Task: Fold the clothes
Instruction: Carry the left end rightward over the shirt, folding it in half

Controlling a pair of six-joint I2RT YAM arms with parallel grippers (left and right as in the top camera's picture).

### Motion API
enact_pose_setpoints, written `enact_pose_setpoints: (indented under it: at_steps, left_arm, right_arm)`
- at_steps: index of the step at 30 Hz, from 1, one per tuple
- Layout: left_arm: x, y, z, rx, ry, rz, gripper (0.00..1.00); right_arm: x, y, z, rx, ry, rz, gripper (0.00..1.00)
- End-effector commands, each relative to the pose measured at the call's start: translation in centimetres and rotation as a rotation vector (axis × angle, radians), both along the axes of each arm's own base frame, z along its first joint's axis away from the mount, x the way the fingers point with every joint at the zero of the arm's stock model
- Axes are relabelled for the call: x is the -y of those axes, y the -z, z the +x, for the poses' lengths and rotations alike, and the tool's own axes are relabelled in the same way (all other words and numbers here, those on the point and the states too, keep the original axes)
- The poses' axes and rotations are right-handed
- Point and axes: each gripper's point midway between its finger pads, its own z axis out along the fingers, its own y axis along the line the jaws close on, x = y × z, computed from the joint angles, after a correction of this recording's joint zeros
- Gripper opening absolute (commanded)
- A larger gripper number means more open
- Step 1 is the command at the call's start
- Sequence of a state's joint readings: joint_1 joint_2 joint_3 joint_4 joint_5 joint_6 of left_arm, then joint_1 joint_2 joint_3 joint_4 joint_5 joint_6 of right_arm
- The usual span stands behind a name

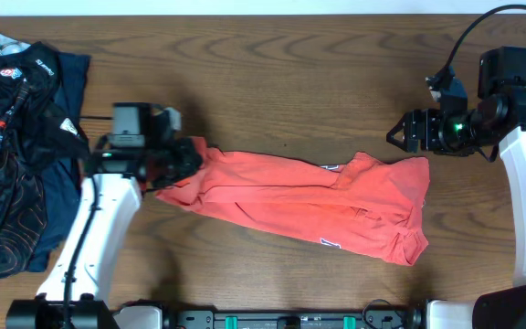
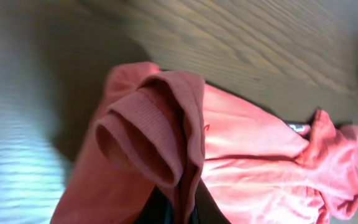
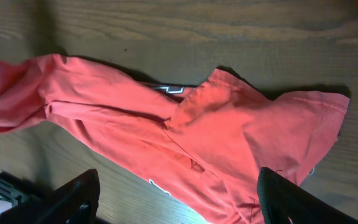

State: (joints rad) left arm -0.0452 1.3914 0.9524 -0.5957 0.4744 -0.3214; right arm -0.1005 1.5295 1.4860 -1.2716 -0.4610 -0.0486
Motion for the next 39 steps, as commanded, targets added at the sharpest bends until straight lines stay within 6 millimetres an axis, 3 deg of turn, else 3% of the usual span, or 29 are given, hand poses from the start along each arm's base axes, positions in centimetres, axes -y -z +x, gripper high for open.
enact_pose_setpoints:
  at_steps: [1, 5, 14, 19, 34, 39]
  left_arm:
    - [1.8, 0.0, 0.1, 0.003, -0.009, 0.028, 0.06]
    - [4.9, 0.4, -0.1, 0.004, 0.045, 0.016, 0.06]
    - [11.8, 3.8, -1.4, -0.062, 0.169, -0.004, 0.06]
    - [14.8, 4.6, -1.5, -0.045, 0.210, -0.030, 0.06]
    - [18.5, 3.7, -1.6, 0.020, 0.249, -0.092, 0.06]
    - [18.7, 4.5, -2.0, 0.000, 0.243, -0.073, 0.06]
  right_arm:
    - [-0.5, -1.0, 0.2, 0.038, -0.031, 0.005, 0.79]
    - [-0.5, -1.0, 0.1, 0.037, -0.031, 0.005, 0.79]
    - [-0.5, -1.0, 0.1, 0.036, -0.031, 0.005, 0.79]
    - [-0.5, -1.0, 0.1, 0.036, -0.031, 0.005, 0.79]
    - [-0.5, -1.0, 0.0, 0.033, -0.031, 0.006, 0.79]
    - [-0.5, -1.0, 0.0, 0.032, -0.031, 0.007, 0.80]
